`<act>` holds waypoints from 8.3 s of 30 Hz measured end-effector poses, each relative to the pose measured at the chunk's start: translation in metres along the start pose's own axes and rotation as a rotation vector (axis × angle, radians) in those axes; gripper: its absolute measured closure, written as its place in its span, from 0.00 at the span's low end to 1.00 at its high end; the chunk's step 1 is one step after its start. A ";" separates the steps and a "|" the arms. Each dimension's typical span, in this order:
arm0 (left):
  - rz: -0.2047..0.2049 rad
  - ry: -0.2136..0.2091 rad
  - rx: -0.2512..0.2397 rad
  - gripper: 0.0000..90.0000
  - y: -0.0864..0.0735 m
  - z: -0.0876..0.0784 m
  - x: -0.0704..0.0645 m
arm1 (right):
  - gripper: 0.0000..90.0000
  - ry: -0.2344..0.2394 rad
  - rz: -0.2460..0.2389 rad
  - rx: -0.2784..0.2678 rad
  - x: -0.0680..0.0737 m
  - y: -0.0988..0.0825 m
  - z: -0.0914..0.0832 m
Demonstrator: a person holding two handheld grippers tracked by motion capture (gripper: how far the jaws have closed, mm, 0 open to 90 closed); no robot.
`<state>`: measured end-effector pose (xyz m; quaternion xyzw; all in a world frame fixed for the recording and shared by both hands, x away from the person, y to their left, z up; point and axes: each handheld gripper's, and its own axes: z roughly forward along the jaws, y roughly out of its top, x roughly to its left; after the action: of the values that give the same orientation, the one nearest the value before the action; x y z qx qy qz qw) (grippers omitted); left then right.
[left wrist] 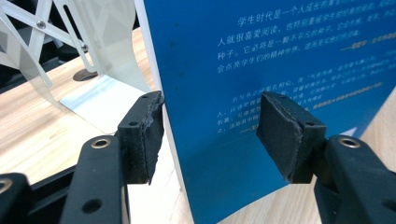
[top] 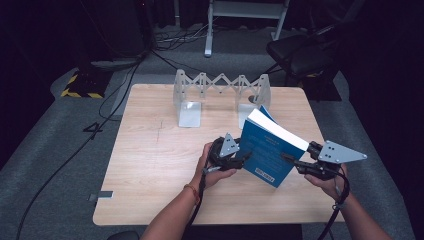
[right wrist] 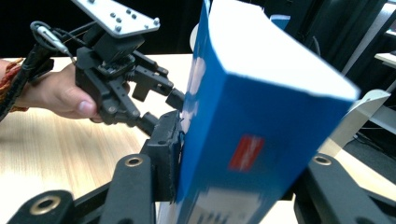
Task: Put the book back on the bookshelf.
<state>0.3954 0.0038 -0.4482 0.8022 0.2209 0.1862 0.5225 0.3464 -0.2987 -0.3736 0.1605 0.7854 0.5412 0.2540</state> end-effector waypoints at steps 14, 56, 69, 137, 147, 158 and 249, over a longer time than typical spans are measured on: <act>0.000 0.023 0.211 0.38 -0.044 -0.058 0.014 | 0.64 0.066 0.090 0.097 -0.010 0.029 0.013; -0.139 0.060 0.414 0.21 -0.113 -0.120 0.042 | 0.65 0.169 0.114 0.535 -0.033 0.083 0.037; -0.135 0.057 0.412 0.21 -0.112 -0.117 0.041 | 0.67 0.173 0.131 0.549 -0.040 0.085 0.044; -0.134 0.044 0.412 0.20 -0.112 -0.116 0.040 | 0.68 -0.211 0.319 0.485 -0.134 0.124 0.111; -0.134 0.042 0.412 0.20 -0.112 -0.116 0.040 | 0.68 -0.242 0.355 0.476 -0.150 0.127 0.130; -0.125 0.030 0.414 0.19 -0.112 -0.116 0.040 | 0.68 -0.305 0.363 0.462 -0.154 0.125 0.160; -0.091 -0.020 0.412 0.19 -0.112 -0.117 0.038 | 0.57 -0.343 0.404 0.528 -0.168 0.115 0.176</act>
<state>0.3476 0.1529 -0.5040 0.8831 0.2852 0.1050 0.3573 0.5821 -0.2105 -0.2788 0.4606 0.7964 0.3244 0.2197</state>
